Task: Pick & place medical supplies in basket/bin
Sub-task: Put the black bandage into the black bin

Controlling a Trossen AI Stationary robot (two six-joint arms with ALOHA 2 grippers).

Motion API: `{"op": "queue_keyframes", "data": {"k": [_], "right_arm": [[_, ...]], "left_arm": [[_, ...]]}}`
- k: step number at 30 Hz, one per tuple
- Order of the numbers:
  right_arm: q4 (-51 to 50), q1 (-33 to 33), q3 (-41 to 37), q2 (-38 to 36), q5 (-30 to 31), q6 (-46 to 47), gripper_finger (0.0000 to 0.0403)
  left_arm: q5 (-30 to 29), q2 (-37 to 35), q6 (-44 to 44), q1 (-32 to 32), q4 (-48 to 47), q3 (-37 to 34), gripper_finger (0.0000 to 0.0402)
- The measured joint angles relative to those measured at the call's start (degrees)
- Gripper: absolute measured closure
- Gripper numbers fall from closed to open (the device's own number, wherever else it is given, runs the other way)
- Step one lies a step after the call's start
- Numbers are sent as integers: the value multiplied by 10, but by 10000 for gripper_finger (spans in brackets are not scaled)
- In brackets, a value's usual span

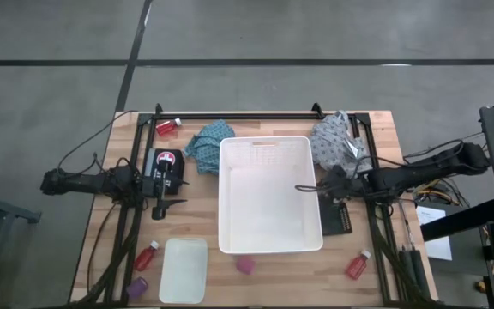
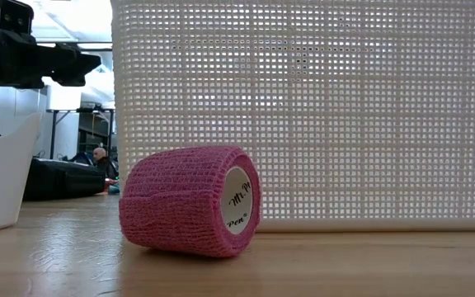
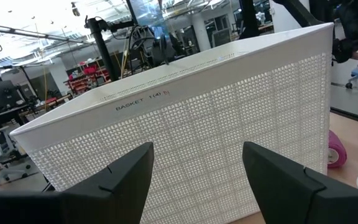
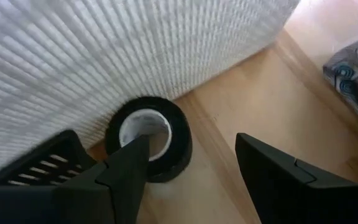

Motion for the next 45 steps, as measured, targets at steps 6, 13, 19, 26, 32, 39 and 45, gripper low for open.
{"op": "queue_keyframes", "data": {"k": [6,13,19,26,32,39,45], "right_arm": [[22,0,1,31,3,1,171],[22,0,3,42,1,1,190],[22,0,3,42,-11,1,221],[21,0,3,42,-20,1,267],[20,0,2,41,-36,0,310],[19,0,2,40,-38,13,357],[18,0,2,40,-38,13,378]], "left_arm": [[0,0,0,0,0,0,149],[0,0,0,0,0,0,149],[0,0,0,0,0,0,149],[0,0,0,0,0,0,149],[0,0,0,0,0,0,149],[0,0,0,0,0,0,149],[0,0,0,0,0,0,149]]}}
